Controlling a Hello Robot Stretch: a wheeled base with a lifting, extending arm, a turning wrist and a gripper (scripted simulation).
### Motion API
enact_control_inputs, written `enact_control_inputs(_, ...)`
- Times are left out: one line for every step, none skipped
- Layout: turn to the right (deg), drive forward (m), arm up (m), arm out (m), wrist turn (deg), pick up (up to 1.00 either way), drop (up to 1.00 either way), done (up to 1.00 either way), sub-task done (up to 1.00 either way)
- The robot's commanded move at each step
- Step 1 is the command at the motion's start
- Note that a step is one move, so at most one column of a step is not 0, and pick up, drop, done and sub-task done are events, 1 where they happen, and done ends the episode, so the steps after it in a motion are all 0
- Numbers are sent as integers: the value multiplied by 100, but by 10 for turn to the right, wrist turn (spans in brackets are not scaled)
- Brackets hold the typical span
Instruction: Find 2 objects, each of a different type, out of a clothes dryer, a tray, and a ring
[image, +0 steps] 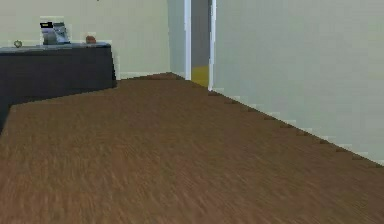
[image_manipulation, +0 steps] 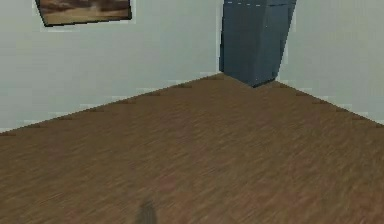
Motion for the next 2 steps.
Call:
enact_control_inputs(0, 100, 0, 0, 0, 0, 0, 0, 0)
enact_control_inputs(0, 100, 0, 0, 0, 0, 0, 0, 0)
